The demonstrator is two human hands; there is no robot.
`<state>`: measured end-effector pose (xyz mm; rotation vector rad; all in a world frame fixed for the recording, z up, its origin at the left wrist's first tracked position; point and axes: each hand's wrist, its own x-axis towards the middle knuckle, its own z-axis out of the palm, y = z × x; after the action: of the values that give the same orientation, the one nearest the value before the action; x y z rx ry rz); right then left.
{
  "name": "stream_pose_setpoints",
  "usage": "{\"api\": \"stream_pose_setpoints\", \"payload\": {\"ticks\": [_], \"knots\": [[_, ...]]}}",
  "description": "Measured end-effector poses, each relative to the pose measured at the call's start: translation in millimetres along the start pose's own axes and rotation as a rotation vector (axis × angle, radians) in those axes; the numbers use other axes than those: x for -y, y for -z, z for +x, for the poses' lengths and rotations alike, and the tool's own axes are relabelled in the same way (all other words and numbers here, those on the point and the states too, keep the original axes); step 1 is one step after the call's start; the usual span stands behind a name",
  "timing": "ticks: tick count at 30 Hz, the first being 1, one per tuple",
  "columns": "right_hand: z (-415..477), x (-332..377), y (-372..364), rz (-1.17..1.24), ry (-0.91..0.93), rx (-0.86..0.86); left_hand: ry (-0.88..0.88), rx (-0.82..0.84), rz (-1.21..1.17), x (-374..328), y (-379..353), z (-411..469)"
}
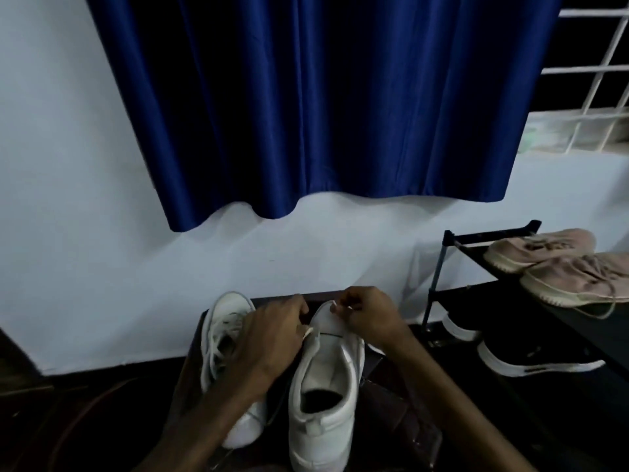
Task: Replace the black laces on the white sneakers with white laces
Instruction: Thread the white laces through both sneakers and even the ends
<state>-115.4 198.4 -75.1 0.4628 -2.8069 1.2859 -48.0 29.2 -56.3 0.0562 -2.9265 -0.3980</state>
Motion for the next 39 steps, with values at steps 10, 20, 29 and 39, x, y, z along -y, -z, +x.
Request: {"api": "stream_pose_setpoints", "payload": {"ticks": [10, 20, 29, 39], "knots": [[13.7, -22.8, -15.7, -0.065, 0.151, 0.048, 0.117, 0.106, -0.263, -15.6, -16.5, -21.1], [2.0, -18.4, 5.7, 0.002, 0.255, 0.050, 0.049, 0.102, -0.474, -9.6, -20.3, -24.7], [0.0, -4.0, 33.1, 0.066, 0.219, 0.405, 0.053, 0.063, -0.675, -3.2, -32.2, -17.3], [6.5, -1.1, 37.2, 0.125, 0.150, 0.652, 0.041, 0.057, -0.691, -2.1, -34.9, -13.5]]}}
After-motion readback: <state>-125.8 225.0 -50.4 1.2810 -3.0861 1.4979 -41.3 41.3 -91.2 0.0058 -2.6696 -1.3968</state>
